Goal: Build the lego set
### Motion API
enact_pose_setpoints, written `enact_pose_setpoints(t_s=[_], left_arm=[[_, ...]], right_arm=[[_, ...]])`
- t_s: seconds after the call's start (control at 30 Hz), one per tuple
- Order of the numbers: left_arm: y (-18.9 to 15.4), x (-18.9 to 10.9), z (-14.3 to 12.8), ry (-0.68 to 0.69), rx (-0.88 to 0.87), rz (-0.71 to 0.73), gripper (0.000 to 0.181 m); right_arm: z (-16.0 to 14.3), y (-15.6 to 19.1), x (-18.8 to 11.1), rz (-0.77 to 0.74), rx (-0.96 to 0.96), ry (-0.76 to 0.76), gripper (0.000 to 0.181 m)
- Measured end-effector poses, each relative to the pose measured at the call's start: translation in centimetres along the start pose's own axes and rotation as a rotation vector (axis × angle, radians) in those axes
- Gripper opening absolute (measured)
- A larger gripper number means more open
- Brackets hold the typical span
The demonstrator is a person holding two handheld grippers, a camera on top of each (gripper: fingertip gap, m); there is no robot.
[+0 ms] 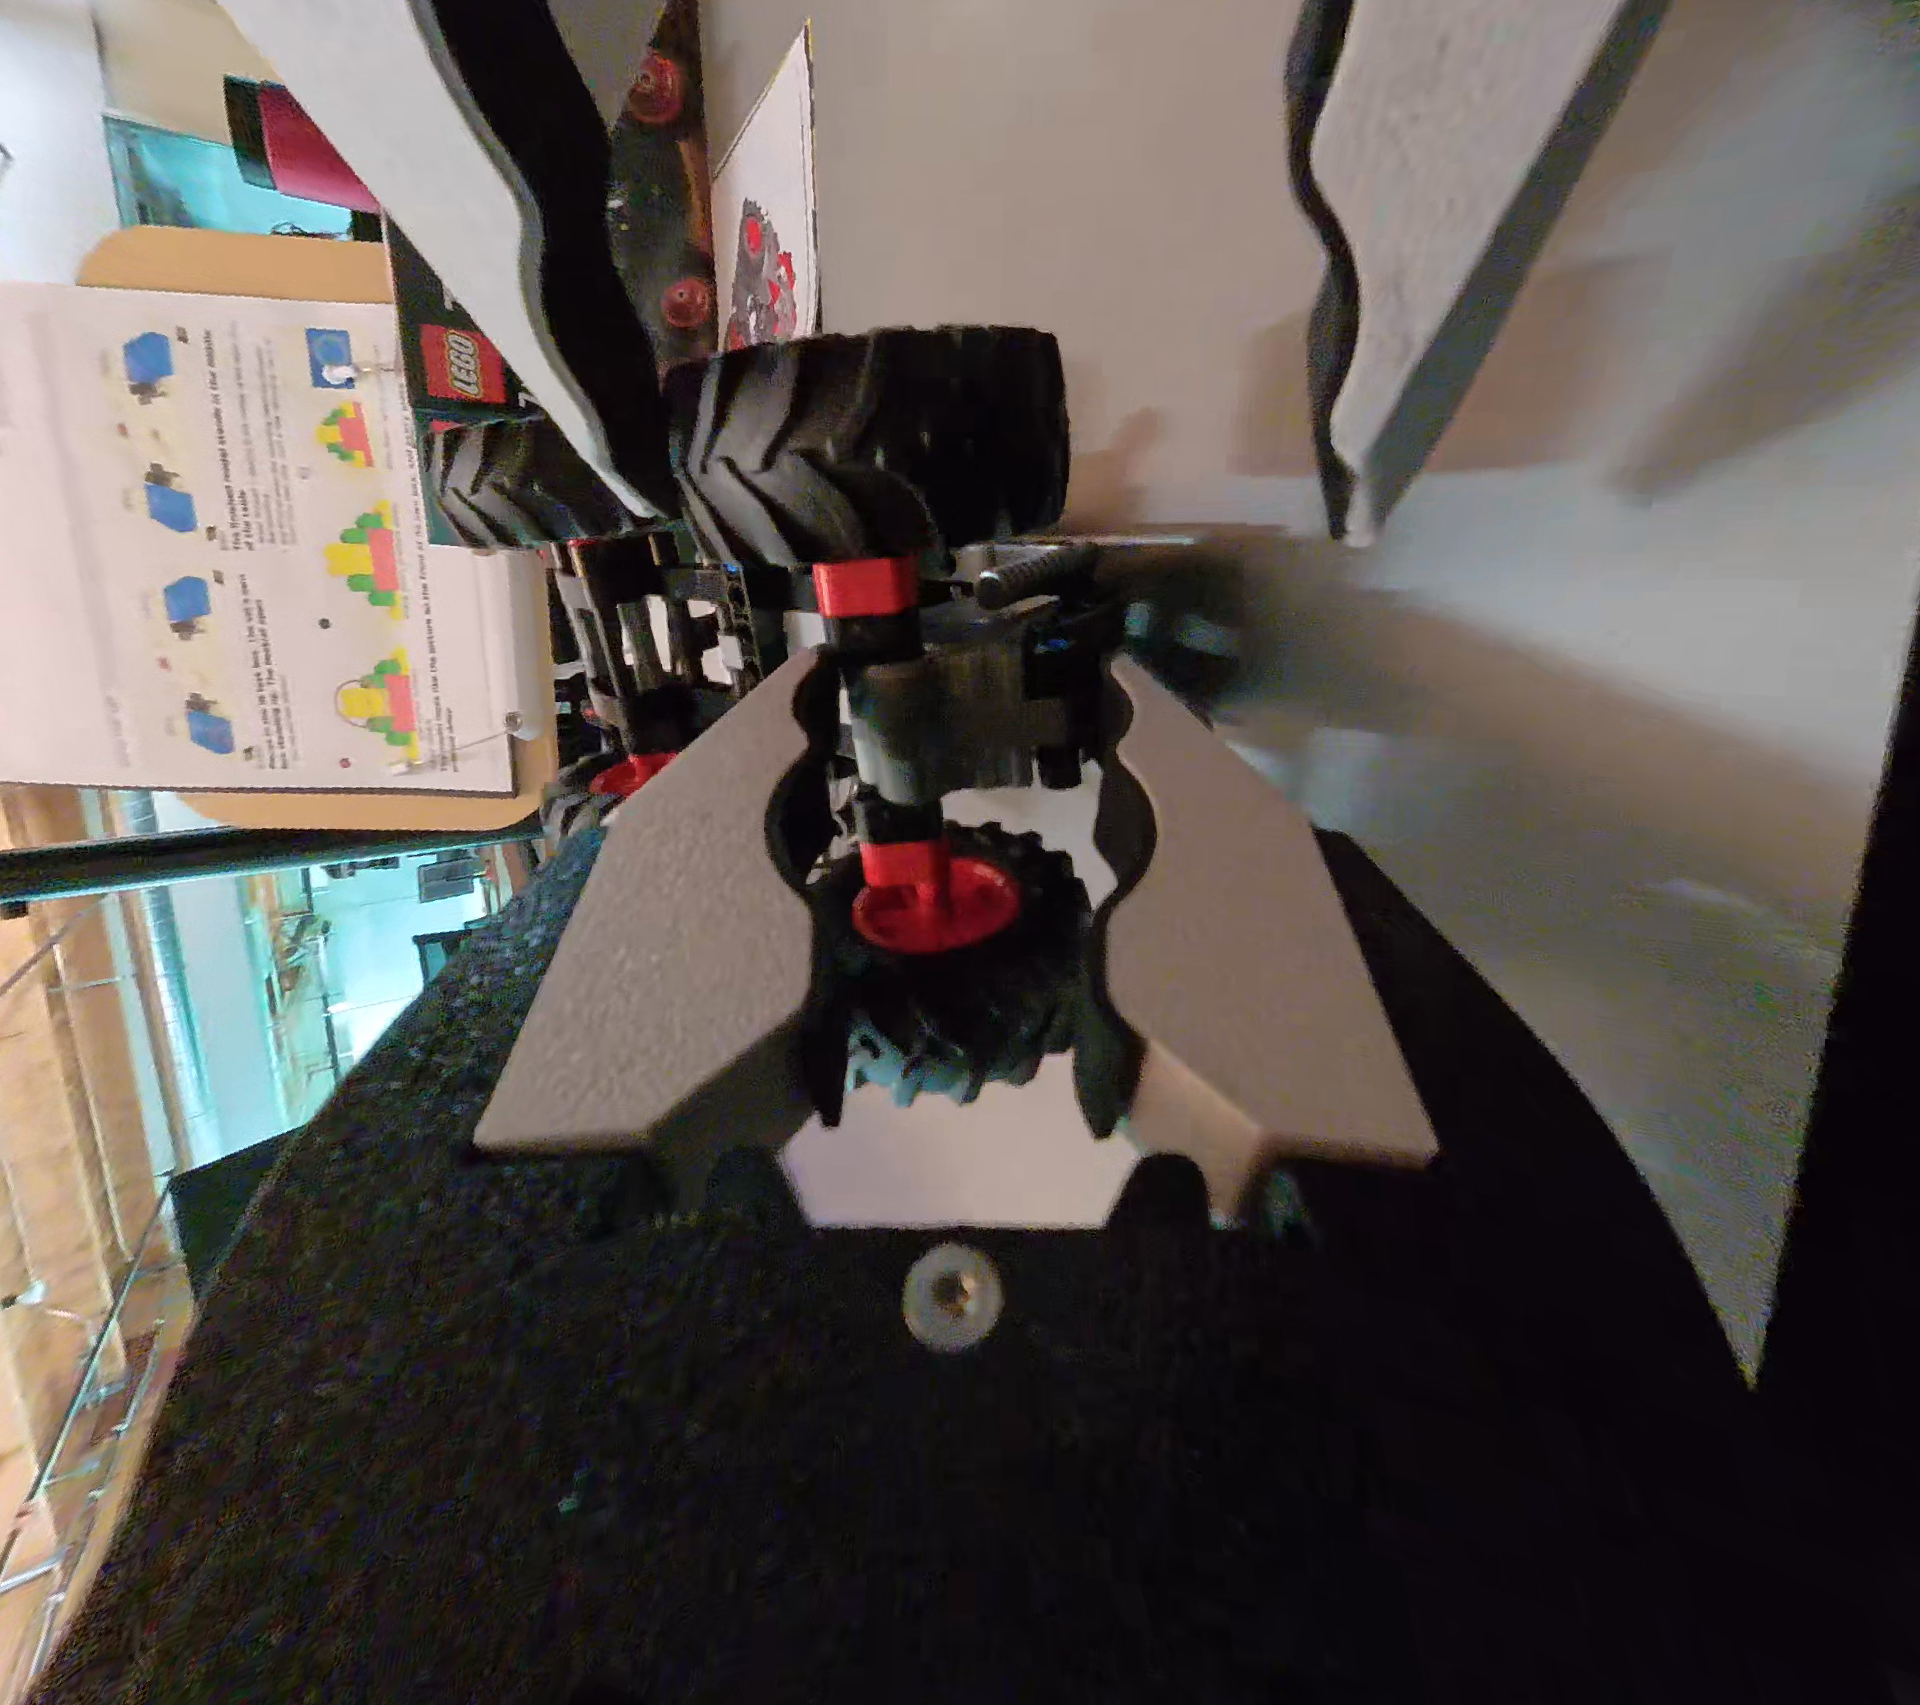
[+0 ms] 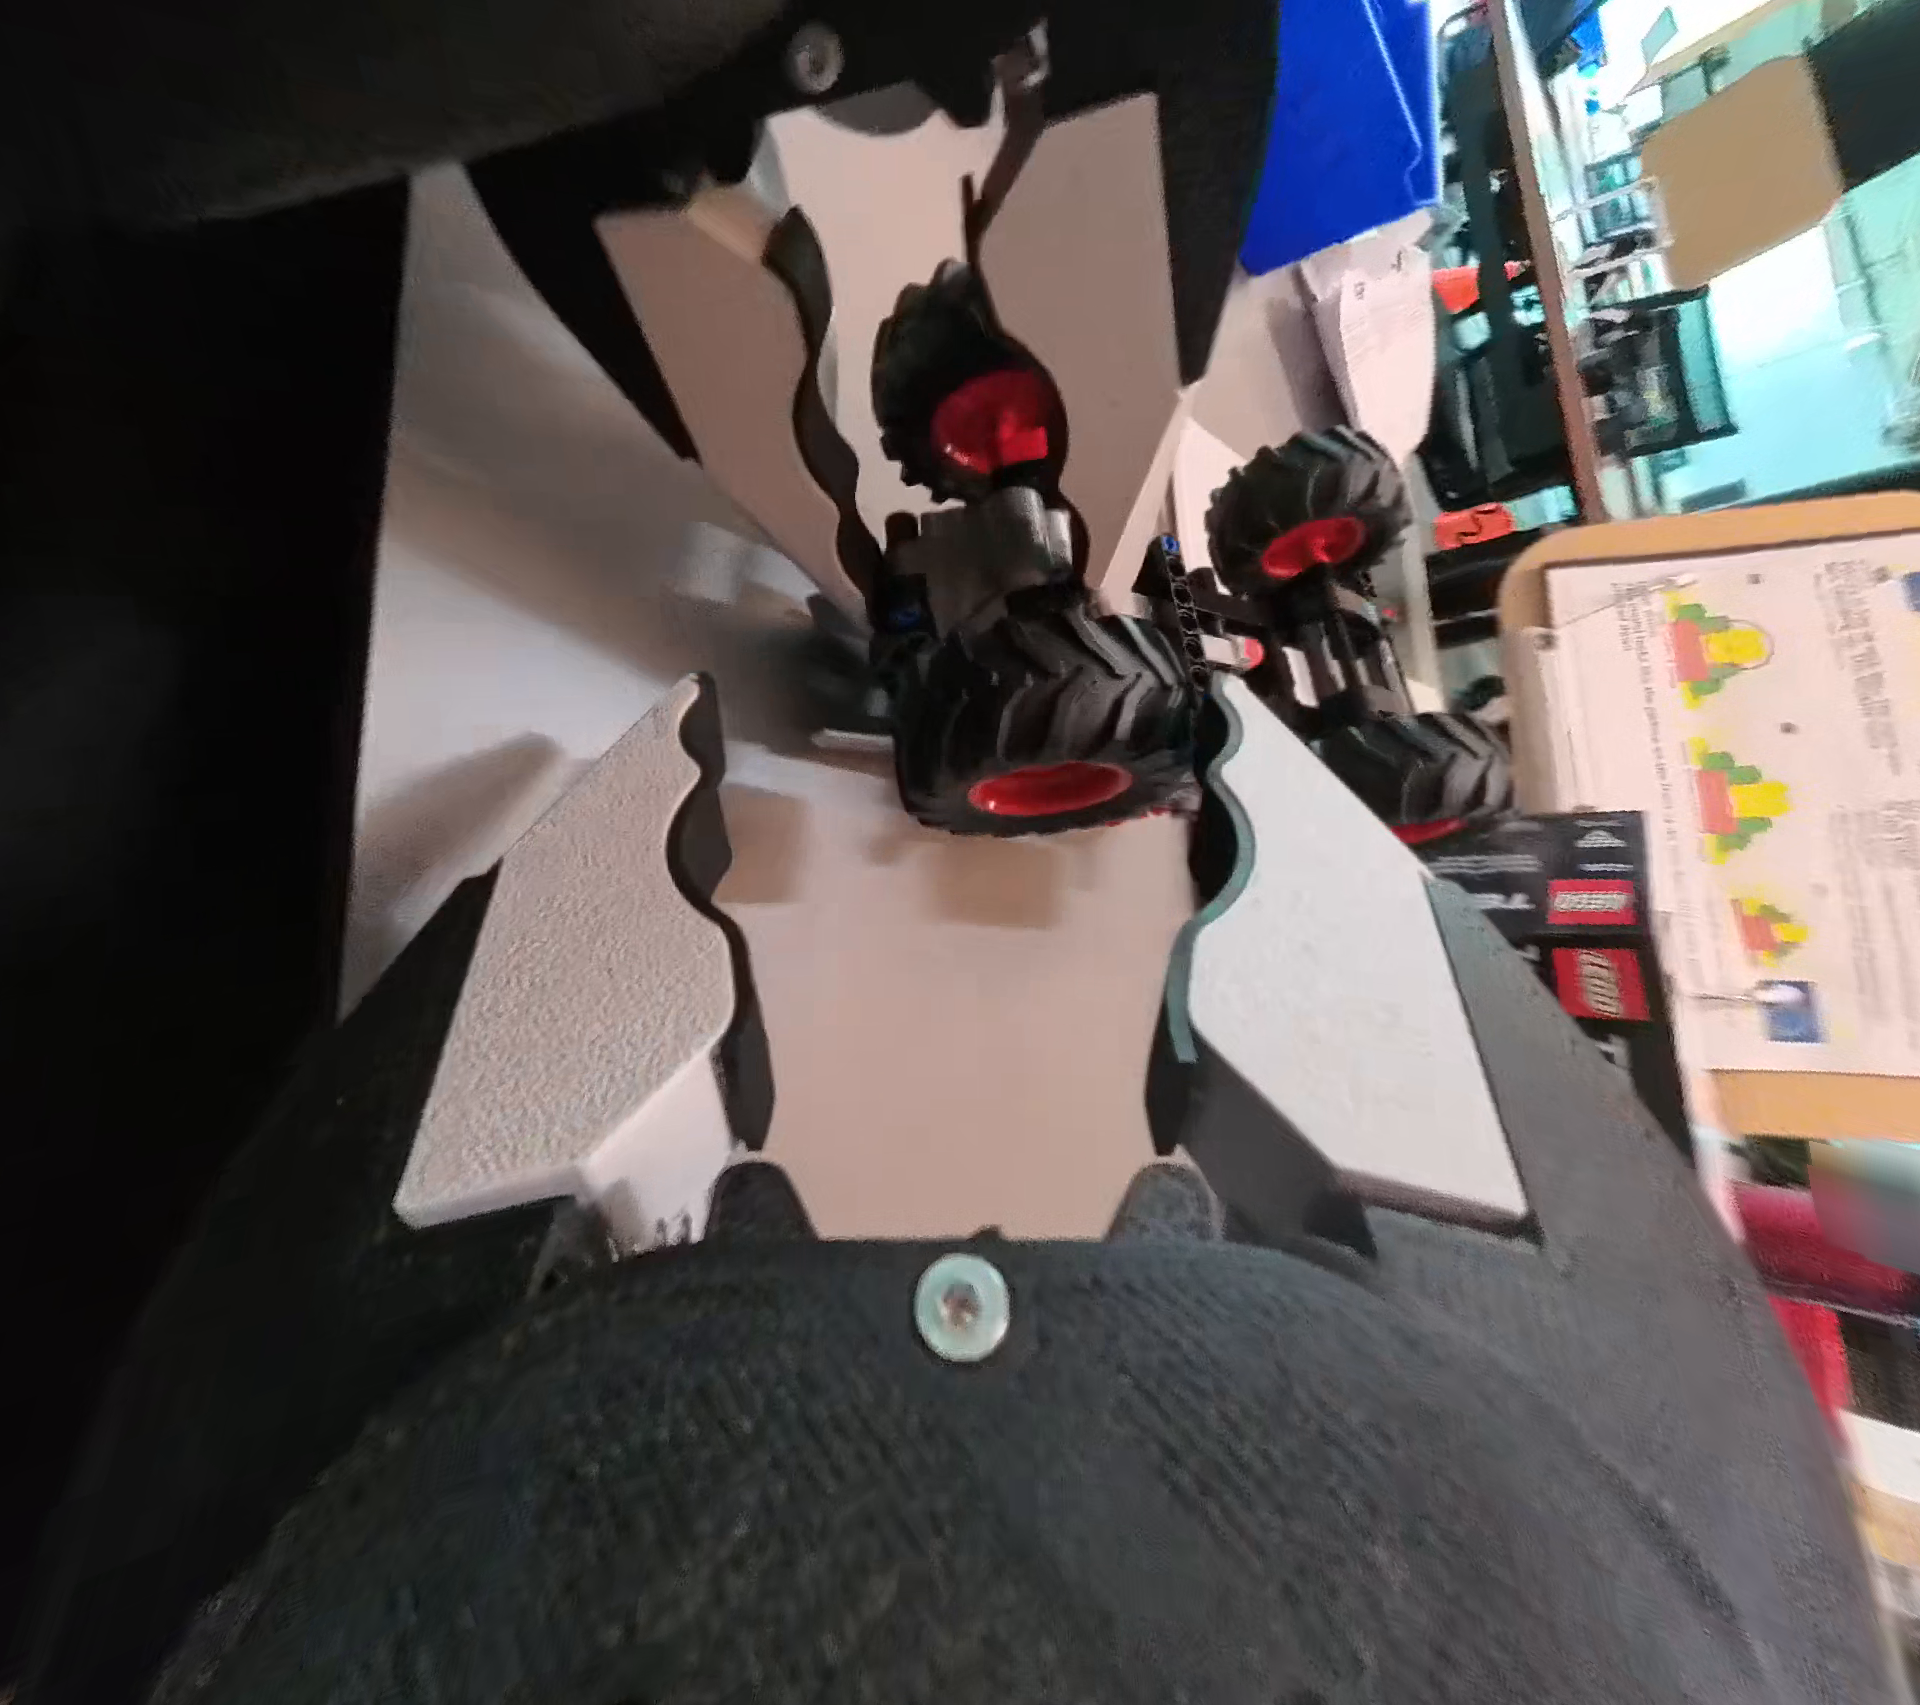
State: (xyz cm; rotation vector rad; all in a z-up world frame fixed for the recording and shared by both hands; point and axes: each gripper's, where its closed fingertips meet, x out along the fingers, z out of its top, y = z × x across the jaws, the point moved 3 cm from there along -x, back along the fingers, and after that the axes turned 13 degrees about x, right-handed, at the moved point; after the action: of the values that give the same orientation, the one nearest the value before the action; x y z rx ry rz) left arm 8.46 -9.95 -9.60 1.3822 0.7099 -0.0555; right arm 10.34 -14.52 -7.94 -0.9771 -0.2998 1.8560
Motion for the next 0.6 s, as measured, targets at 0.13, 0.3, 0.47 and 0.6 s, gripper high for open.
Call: enact_pose_setpoints(t_s=[0.13,0.3,0.47,0.6], left_arm=[[0.4,0.3,-1.1,0.024,0.048,0.051,0.039],[0.9,0.5,-1.1,-0.022,0.027,0.033,0.037],[0.8,1.0,-1.1,0.009,0.103,0.054,0.037],[1.0,1.2,-1.2,0.021,0.103,0.051,0.037]], right_arm=[[0.1,4.2,-3.5,0.317,-0.029,0.103,0.059],[-1.6,4.0,-4.8,0.331,0.036,0.208,0.033],[-0.8,-0.3,-4.5,0.087,0.074,0.102,0.064],[-0.6,-2.4,-2.9,-0.061,0.115,0.046,0.088]])
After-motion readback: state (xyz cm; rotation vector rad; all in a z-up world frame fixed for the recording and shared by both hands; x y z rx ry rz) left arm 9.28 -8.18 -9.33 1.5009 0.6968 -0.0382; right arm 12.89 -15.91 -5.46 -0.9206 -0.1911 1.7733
